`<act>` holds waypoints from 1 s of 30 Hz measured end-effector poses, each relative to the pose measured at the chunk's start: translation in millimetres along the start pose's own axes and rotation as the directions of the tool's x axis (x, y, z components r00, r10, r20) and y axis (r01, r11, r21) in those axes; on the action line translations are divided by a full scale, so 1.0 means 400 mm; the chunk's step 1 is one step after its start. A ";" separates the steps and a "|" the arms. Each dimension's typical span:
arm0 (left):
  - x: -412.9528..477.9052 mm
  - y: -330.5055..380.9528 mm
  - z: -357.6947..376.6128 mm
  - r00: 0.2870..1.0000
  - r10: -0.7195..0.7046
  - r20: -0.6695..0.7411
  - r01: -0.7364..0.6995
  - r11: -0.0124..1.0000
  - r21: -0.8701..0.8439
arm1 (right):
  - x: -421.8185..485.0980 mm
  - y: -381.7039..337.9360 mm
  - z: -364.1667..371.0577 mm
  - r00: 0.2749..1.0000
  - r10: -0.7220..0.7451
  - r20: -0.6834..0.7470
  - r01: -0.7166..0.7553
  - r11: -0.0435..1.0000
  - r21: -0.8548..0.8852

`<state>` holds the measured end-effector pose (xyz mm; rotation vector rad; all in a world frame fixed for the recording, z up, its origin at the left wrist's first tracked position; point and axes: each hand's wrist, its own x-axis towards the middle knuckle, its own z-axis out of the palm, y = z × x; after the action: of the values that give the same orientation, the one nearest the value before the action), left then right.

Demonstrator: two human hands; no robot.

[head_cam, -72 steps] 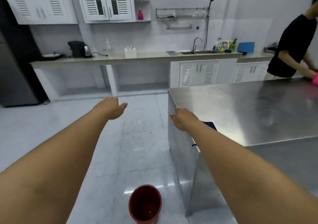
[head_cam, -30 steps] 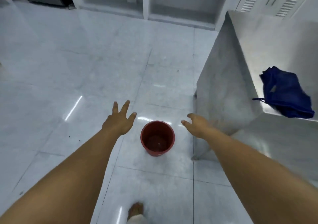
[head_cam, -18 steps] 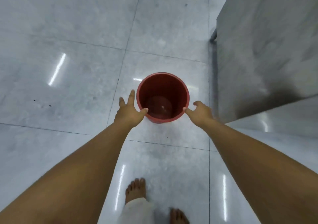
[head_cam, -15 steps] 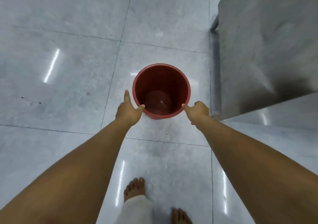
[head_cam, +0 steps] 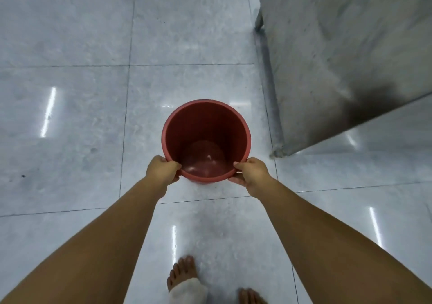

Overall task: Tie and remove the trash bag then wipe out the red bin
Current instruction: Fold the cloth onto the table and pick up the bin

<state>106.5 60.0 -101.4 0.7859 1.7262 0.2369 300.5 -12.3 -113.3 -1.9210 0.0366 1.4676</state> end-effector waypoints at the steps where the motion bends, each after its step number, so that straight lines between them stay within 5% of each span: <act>1: -0.032 0.007 0.013 0.999 -0.007 0.043 0.007 1.000 0.005 | -0.021 0.005 -0.042 1.000 0.016 -0.002 -0.016 1.000 0.024; 8: -0.218 -0.023 0.096 0.940 -0.160 0.302 0.110 0.978 0.176 | -0.147 0.085 -0.268 0.995 0.095 -0.018 -0.093 0.989 0.113; 15: -0.386 -0.126 0.313 0.877 -0.265 0.400 0.125 0.931 0.342 | -0.264 0.227 -0.553 0.965 0.219 -0.145 -0.188 0.961 0.202; 22: -0.450 -0.158 0.586 0.870 -0.144 0.472 -0.027 0.941 0.337 | -0.257 0.321 -0.782 0.942 0.219 -0.256 -0.102 0.909 0.403; 30: -0.380 -0.153 0.744 0.888 -0.030 0.458 -0.107 0.957 0.270 | -0.141 0.341 -0.814 0.912 0.227 -0.342 0.000 0.834 0.553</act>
<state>373.4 -150.1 -108.6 1.0000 1.3053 -0.1737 494.0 -312.5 -100.7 -1.7116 0.6992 0.9652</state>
